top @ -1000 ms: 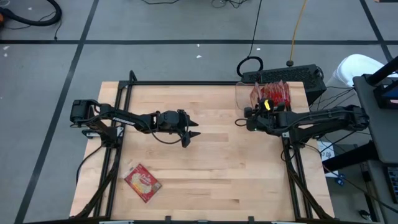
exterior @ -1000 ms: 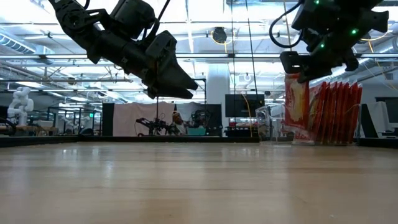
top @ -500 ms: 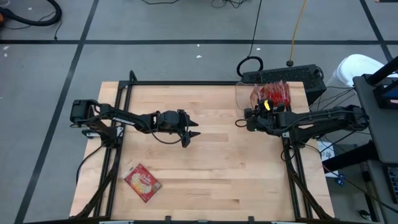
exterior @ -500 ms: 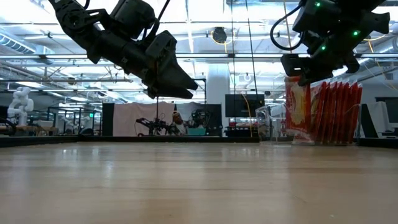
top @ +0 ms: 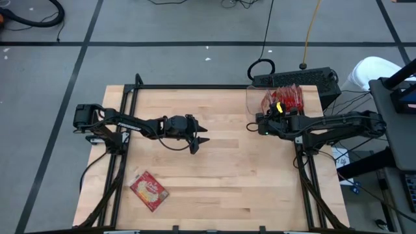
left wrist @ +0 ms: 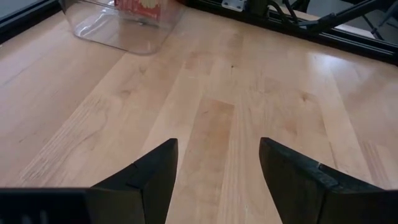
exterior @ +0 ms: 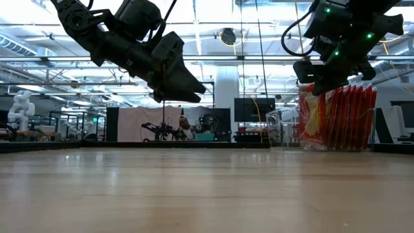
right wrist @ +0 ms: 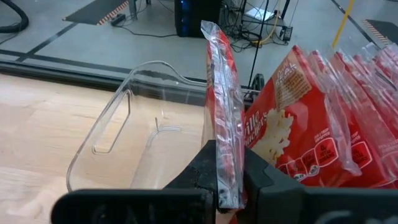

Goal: Sort popcorn bags into baskets
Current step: Put the red popcorn bag into the transparent bin

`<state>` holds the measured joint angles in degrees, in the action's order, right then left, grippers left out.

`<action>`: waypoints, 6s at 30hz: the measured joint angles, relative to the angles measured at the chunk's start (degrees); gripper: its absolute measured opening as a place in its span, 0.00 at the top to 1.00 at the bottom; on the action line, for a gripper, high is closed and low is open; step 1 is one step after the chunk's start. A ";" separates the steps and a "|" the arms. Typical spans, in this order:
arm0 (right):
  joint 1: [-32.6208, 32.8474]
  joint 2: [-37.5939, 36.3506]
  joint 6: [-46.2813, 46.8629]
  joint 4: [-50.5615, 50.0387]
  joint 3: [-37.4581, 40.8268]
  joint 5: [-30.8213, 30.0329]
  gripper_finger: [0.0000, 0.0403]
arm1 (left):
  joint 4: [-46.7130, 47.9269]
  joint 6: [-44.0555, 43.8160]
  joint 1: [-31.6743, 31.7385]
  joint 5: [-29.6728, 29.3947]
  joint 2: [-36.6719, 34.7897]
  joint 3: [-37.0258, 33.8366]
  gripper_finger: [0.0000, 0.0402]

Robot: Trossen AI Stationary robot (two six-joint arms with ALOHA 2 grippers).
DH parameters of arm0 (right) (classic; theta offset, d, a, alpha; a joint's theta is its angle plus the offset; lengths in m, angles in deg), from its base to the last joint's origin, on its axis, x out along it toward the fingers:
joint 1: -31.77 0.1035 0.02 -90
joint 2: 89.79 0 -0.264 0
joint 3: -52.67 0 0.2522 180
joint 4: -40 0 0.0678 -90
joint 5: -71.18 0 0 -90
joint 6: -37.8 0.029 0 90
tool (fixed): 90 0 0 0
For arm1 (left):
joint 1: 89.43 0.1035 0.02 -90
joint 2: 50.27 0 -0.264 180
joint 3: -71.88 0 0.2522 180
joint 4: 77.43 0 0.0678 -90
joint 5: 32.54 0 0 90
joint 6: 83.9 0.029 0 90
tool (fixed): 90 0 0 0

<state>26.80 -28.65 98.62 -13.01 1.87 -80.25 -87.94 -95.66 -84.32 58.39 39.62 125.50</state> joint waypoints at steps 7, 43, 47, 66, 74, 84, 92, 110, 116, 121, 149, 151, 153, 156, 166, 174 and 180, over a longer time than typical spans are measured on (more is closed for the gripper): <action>0.00 0.00 0.01 -0.04 0.00 0.02 0.97 | 0.02 -0.01 0.00 0.00 0.00 0.00 0.43; -2.23 -3.75 -0.44 -1.31 -0.06 -3.59 0.67 | 0.16 0.56 0.00 0.02 0.01 0.00 0.43; -2.23 -6.55 -5.41 -1.31 -1.79 -5.04 0.67 | 0.24 0.58 0.00 0.02 0.02 0.00 0.43; 8.96 -5.62 -40.39 26.79 -9.36 14.49 0.67 | 22.21 -0.57 -0.51 -0.01 0.02 0.07 0.43; 15.69 3.02 -40.54 49.97 0.47 23.22 0.67 | 44.47 -2.16 -1.89 -0.82 -5.42 0.05 0.43; 25.58 18.54 -44.53 84.80 5.57 36.04 0.67 | 70.66 -12.73 -6.86 6.07 -19.55 0.04 0.43; 30.42 26.83 -42.26 88.88 5.57 35.95 0.67 | 74.71 -24.90 -19.64 6.32 -24.44 0.04 0.43; 34.50 32.33 -39.93 91.35 5.57 35.71 0.67 | 49.21 -57.86 -54.23 8.01 -11.21 0.04 0.51; 36.18 32.33 -40.00 91.32 5.57 35.76 0.67 | 47.37 -64.51 -56.09 6.51 -3.05 0.30 0.66; 37.77 32.33 -38.99 91.38 5.57 35.76 0.67 | 46.42 -65.07 -55.85 1.01 -1.39 0.36 0.75; 41.10 32.33 -39.03 90.65 5.57 32.68 0.67 | 66.15 -46.91 -39.52 -13.50 -14.70 -0.01 0.58; 41.09 32.33 -39.75 90.44 5.57 32.57 0.67 | 67.15 -44.57 -38.97 -15.21 -14.28 -0.38 0.50; 41.07 32.33 -40.50 90.33 5.57 31.44 0.67 | 67.47 -42.05 -38.41 -15.84 -14.02 -1.23 0.41; 41.03 32.33 -40.87 89.80 5.57 31.08 0.67 | 67.30 -40.21 -38.45 -15.96 -13.39 -2.90 0.30; 40.32 32.33 -44.44 89.95 5.57 31.15 0.67 | 55.52 -31.62 -38.63 -13.81 -13.13 -9.17 0.24; 38.93 32.33 -43.83 89.97 5.57 31.18 0.67 | 50.34 -30.92 -38.06 -14.54 -12.85 -12.09 0.67; 38.80 32.33 -42.13 91.54 5.57 30.18 0.67 | 47.44 -28.76 -37.70 -20.34 -12.60 -12.20 0.96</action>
<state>65.59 3.68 56.49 78.54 7.45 -50.07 -40.51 -124.41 -122.03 38.05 27.01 113.30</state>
